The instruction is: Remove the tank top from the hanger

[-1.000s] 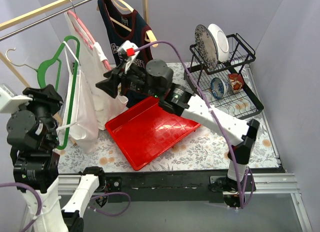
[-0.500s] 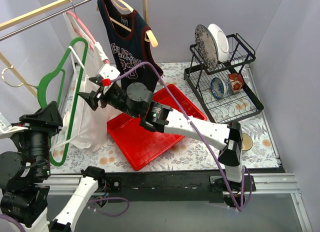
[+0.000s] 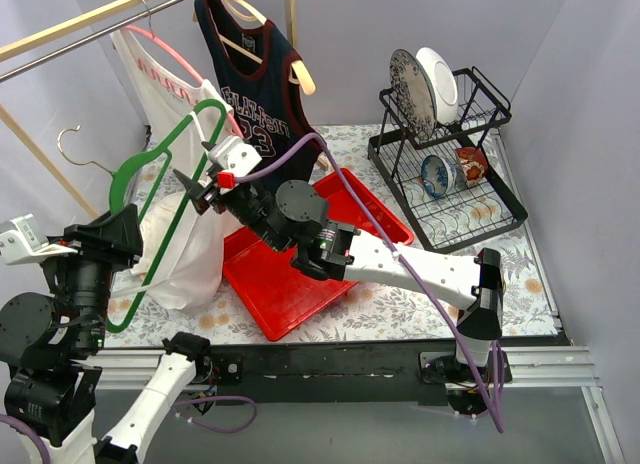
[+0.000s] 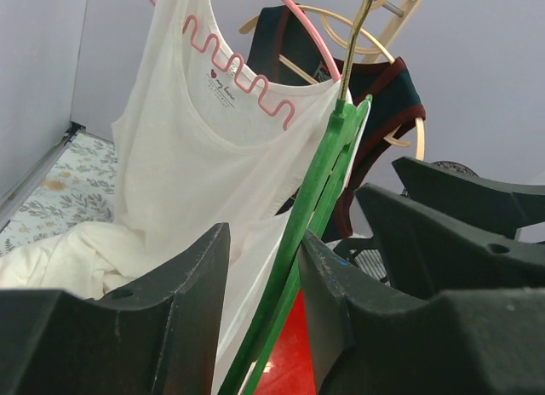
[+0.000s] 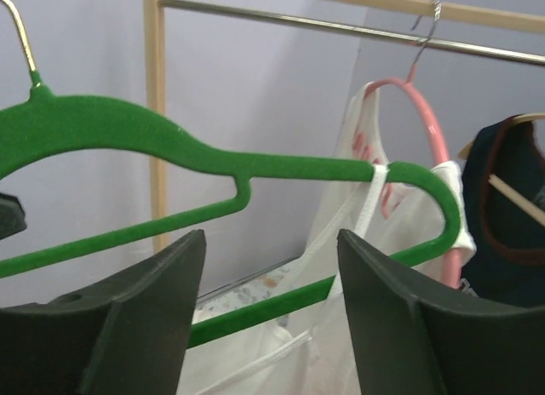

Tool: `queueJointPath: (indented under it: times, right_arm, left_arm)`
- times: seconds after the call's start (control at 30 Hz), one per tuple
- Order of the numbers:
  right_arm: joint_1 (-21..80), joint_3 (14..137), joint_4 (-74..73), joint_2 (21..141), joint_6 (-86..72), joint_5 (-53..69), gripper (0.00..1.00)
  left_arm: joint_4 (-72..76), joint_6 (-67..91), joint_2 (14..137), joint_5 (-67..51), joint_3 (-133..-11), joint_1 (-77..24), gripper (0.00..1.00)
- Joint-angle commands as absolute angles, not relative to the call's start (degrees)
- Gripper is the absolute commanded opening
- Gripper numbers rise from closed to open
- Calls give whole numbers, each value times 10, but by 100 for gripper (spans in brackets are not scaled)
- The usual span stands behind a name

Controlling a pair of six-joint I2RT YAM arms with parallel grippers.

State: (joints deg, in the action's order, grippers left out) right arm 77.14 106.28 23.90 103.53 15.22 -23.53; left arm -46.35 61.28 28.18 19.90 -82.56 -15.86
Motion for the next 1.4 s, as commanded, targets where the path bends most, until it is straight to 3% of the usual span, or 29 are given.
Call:
queueJointPath:
  times: [0.0, 0.33, 0.53, 0.67, 0.77, 0.9, 1.37]
  right_arm:
    - [778, 1050, 306, 999, 201, -313, 64]
    - [776, 1106, 264, 1043, 241, -409, 63]
    - [775, 1115, 286, 1051, 258, -435, 46]
    - [773, 1120, 277, 1056, 265, -468, 43]
    - [773, 1108, 284, 1049, 267, -484, 32]
    - [772, 1095, 321, 1041, 293, -518, 1]
    - [710, 1074, 294, 986, 251, -464, 1]
  left_arm:
    - [-454, 608, 287, 178, -839, -164, 0]
    - [-447, 614, 287, 138, -834, -163, 0]
    - [-446, 626, 283, 109, -826, -163, 0]
    - [-446, 627, 280, 105, -824, -164, 0]
    - [-447, 627, 282, 106, -824, -163, 0]
    - [-445, 619, 283, 108, -820, -163, 0]
    - [-432, 598, 287, 57, -802, -163, 0]
